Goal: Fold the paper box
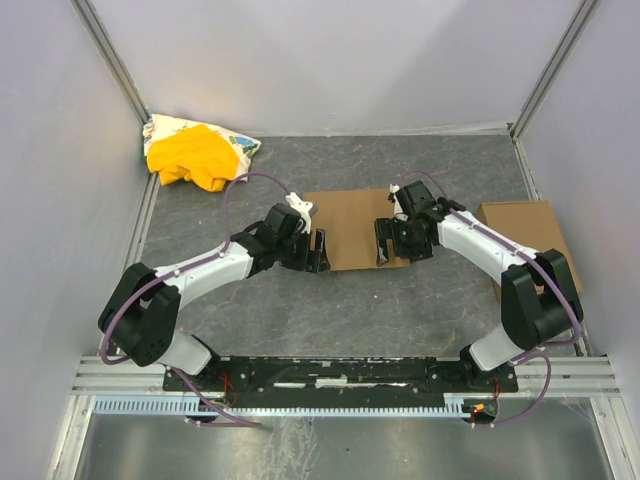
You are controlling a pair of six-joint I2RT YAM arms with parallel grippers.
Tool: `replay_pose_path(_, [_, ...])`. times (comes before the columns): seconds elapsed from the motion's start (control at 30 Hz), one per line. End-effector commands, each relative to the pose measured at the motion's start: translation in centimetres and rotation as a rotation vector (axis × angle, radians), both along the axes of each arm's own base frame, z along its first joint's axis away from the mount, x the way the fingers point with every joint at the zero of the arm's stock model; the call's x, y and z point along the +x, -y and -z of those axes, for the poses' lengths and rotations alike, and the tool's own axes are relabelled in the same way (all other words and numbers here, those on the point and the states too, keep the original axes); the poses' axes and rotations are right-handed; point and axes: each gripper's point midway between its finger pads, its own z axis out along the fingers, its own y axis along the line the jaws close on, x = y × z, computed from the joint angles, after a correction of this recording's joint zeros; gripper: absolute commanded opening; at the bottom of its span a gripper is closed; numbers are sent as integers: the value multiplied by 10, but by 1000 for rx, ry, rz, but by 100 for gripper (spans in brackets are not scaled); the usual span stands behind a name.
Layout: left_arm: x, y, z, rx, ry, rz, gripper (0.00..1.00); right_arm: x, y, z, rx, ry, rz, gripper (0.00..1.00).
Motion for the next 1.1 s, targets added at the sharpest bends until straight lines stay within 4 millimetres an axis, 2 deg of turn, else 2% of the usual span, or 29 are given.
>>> replay_pose_path(0.0, [-1, 12, -15, -64, 18, 42, 78, 4, -7, -16, 38, 57, -18, 91])
replay_pose_path(0.23, [3, 10, -23, -67, 42, 27, 77, 4, -12, -19, 64, 58, -23, 91])
replay_pose_path(0.63, [7, 0, -1, -5, 35, 1, 76, 8, -13, 6, 52, 31, -16, 90])
replay_pose_path(0.77, [7, -3, 2, 10, 35, -7, 76, 7, -4, 8, 8, 41, 1, 90])
replay_pose_path(1.07, [12, -18, 6, 93, 61, -37, 76, 13, 23, -4, -105, 125, 57, 94])
